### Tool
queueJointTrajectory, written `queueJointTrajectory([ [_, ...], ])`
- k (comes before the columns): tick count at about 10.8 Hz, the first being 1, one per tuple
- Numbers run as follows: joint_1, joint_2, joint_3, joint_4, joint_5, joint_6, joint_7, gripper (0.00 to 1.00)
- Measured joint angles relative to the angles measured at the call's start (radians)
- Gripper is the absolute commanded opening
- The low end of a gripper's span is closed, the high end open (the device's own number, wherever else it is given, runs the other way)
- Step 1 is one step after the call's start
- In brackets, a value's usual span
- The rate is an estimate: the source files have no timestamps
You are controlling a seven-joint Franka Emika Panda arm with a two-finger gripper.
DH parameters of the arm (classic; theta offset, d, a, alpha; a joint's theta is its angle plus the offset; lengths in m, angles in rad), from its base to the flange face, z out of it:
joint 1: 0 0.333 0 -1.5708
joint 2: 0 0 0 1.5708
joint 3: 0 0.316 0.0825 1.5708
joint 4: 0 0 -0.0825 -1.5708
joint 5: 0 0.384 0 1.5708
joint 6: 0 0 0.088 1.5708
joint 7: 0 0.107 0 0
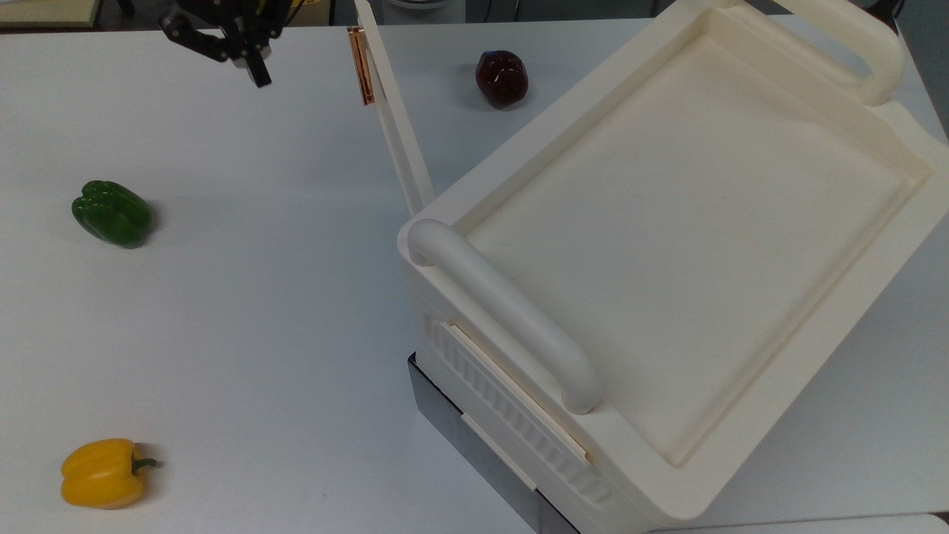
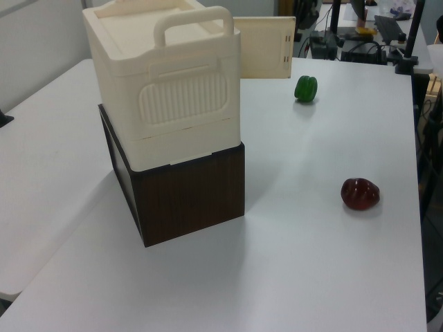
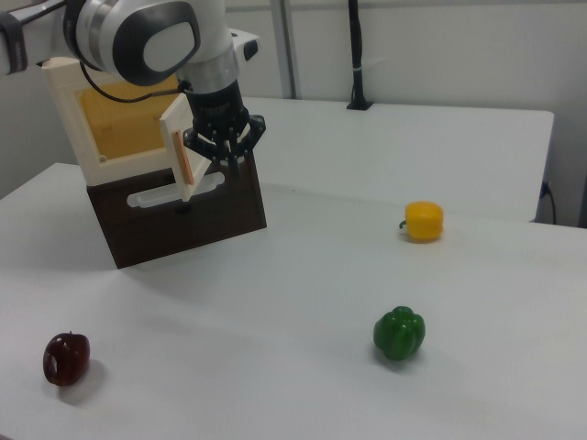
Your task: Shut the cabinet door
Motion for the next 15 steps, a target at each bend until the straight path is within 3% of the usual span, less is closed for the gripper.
queueJointTrajectory([
  [6, 0.102, 0.02, 0.021, 0.002, 0.019, 0.054, -0.007, 0.0],
  [12, 0.115, 0.02, 0.157, 0.005, 0.033, 0.054, 0.026, 0.03],
  [15, 0.139, 0.018, 0.192, 0.009, 0.033, 0.054, 0.09, 0.03],
])
